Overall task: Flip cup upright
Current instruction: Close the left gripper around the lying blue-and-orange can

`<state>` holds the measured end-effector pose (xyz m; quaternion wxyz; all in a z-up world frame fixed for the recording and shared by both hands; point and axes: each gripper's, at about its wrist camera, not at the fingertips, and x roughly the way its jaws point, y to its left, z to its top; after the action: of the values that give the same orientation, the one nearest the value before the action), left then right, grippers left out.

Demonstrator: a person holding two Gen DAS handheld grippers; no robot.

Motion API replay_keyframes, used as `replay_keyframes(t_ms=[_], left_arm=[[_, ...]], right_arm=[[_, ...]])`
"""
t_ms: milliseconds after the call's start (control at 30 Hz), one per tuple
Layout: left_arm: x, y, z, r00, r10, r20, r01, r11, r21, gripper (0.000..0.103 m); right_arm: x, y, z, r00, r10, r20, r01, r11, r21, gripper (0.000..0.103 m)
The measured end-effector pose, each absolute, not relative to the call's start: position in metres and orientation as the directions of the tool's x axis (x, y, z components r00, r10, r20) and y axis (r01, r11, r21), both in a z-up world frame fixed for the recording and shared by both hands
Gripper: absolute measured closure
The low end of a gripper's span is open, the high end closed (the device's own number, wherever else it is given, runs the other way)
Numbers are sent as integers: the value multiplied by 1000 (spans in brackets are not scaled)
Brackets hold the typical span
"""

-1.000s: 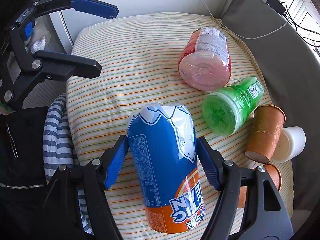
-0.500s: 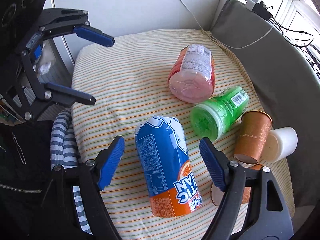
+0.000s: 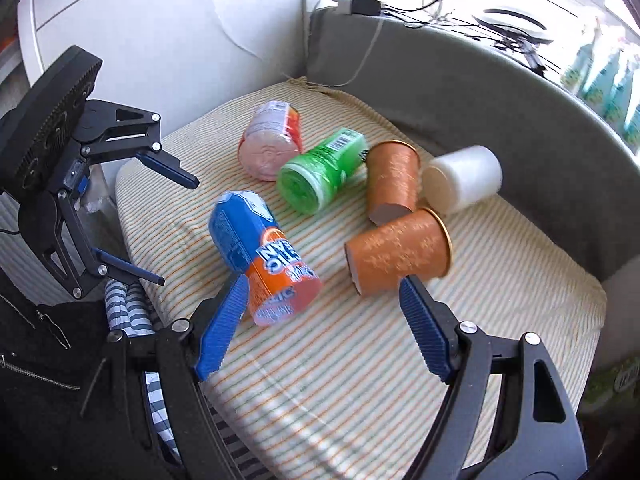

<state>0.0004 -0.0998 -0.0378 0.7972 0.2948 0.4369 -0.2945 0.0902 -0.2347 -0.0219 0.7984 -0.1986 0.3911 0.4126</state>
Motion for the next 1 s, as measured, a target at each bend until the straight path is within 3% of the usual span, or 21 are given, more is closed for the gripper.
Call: replay_keyframes(t_ms=[500,1000], left_arm=[[36,-168,-77,321,-19,-947,888,353,294,24],[56,-181,-95,323,-11,-946,895,328,302,28]], right_arm=[[59,-370,-53,482,428,-765,-517,843,146,23],[51,-380,-52,502,425,-754,-494,856,154,23]])
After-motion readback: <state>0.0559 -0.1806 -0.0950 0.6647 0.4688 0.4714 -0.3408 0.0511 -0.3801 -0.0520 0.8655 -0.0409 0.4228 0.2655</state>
